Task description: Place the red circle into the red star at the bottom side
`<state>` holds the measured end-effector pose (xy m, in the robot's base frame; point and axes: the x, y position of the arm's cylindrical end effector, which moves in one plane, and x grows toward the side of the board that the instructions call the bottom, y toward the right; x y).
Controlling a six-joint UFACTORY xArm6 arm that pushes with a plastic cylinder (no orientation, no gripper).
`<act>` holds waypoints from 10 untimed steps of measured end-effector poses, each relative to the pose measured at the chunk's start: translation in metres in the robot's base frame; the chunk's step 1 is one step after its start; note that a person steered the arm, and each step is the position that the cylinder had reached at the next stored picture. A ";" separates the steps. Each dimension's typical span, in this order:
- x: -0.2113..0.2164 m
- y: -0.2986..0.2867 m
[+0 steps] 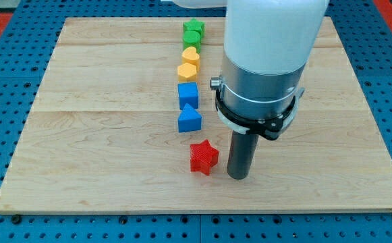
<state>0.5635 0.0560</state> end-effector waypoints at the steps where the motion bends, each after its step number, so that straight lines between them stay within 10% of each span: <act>1: -0.003 -0.010; 4: -0.040 0.017; 6: -0.193 0.109; 10: -0.104 0.032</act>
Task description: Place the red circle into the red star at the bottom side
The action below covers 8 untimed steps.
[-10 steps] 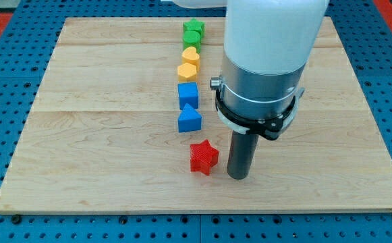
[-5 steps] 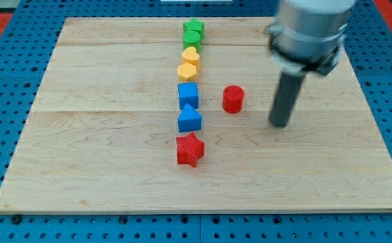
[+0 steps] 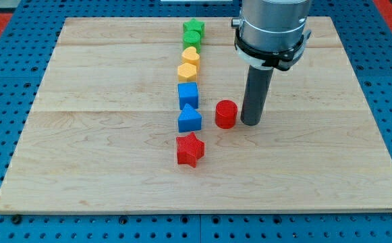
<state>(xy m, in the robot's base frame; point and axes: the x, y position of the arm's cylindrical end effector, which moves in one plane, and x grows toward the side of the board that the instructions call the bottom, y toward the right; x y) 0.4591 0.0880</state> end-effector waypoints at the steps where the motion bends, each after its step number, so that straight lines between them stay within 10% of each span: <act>1: -0.040 -0.009; 4: 0.053 -0.032; 8: 0.078 -0.052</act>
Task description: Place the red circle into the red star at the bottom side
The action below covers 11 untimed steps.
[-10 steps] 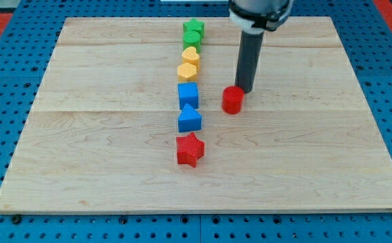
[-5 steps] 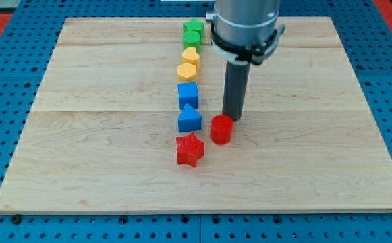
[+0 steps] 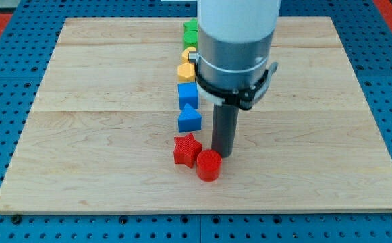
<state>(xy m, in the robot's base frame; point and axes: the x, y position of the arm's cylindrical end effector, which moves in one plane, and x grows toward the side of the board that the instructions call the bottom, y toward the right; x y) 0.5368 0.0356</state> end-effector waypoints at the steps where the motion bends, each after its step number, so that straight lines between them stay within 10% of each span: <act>1: 0.020 0.016; 11: 0.035 0.002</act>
<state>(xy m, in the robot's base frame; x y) 0.5717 0.0375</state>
